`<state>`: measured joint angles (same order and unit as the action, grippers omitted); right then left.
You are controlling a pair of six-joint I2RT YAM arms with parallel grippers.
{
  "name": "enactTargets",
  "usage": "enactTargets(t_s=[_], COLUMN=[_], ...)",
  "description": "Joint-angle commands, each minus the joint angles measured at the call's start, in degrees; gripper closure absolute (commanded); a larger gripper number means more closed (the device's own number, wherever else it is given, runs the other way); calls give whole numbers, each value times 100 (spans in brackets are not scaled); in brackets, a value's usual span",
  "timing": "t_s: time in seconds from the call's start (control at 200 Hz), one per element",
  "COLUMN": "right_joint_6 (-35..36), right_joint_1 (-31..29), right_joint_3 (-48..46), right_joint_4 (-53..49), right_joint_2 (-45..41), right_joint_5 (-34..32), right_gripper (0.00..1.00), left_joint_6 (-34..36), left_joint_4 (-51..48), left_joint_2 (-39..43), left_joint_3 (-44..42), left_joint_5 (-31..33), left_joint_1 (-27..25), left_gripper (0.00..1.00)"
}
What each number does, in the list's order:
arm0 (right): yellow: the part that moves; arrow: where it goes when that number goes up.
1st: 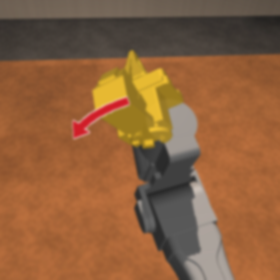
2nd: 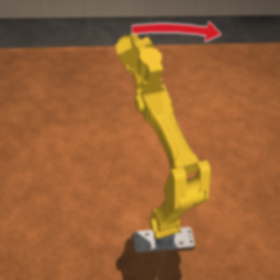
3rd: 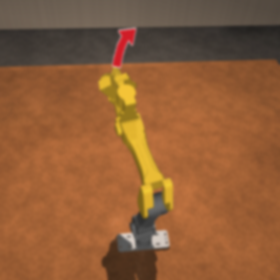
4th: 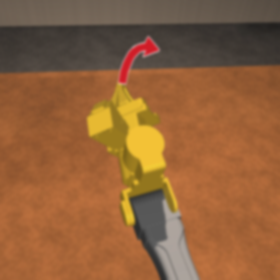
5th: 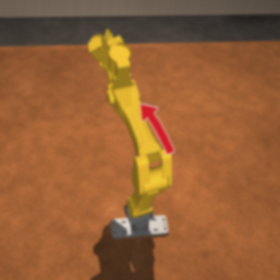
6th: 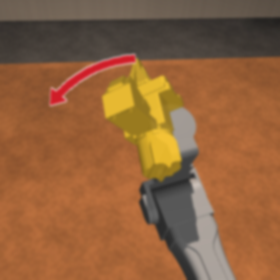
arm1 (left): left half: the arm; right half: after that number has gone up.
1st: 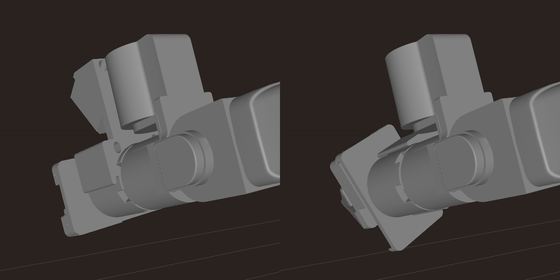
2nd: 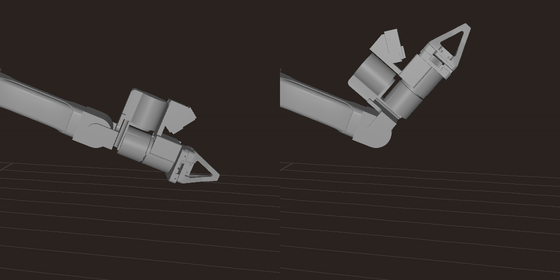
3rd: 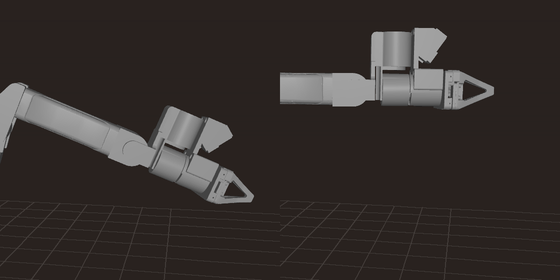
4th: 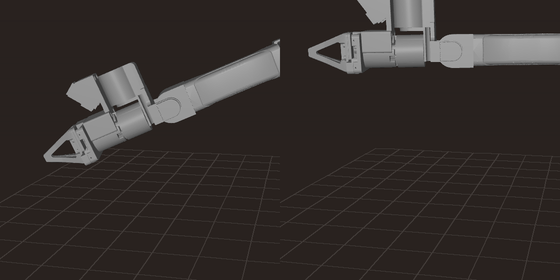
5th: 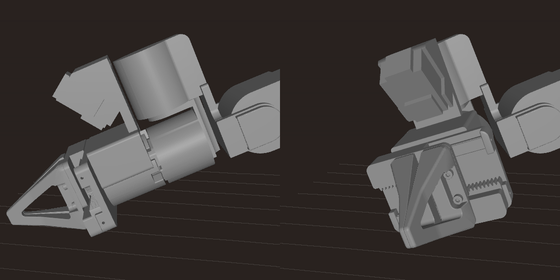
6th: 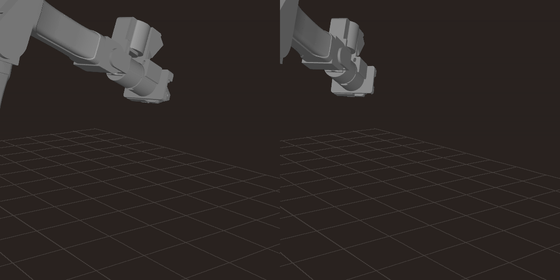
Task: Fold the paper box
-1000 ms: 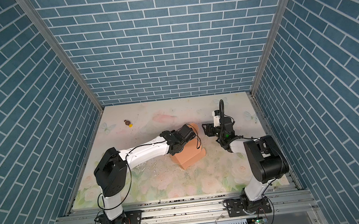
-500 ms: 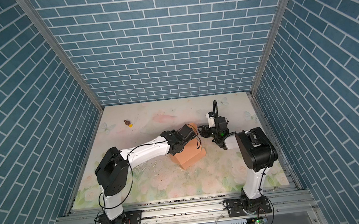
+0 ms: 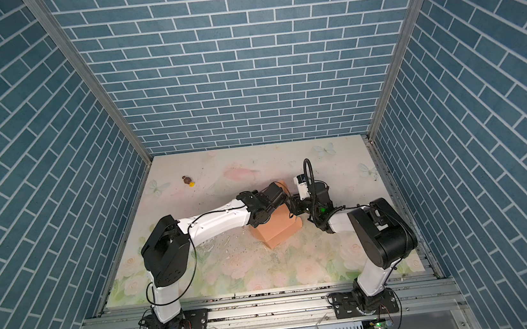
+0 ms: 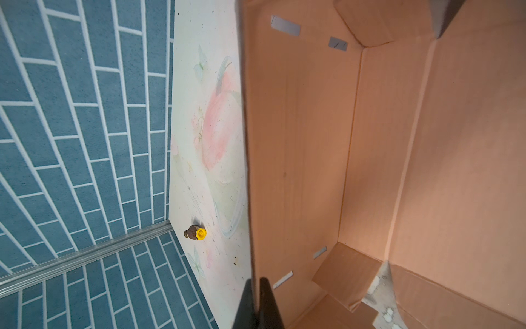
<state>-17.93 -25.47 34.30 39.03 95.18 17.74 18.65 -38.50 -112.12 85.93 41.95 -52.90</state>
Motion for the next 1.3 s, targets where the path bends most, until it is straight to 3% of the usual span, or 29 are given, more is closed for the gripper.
enactTargets(t_s=[0.0, 0.25, 0.625, 0.935, 1.295], right_joint_6=[381, 478, 622, 642, 279], right_joint_1=[-160, -240, -239, -247, -256], right_joint_3=[-67, 5, 609, 607, 196], right_joint_4=[269, 545, 469, 345, 192], right_joint_2=[-116, 34, 698, 546, -222], right_joint_5=[-452, -1230, -1146, -1196, -1045], right_gripper=[47, 54, 66, 100, 100], left_joint_6=[-98, -152, -147, -145, -231], left_joint_4=[-238, -336, -405, -482, -615], left_joint_2=[-186, -223, -221, -375, -466], left_joint_3=[65, 137, 201, 268, 394], left_joint_5=[-343, -408, -298, -136, -81], left_joint_1=[-5, -27, -48, -71, -71], left_gripper=[95, 95, 95, 95, 95])
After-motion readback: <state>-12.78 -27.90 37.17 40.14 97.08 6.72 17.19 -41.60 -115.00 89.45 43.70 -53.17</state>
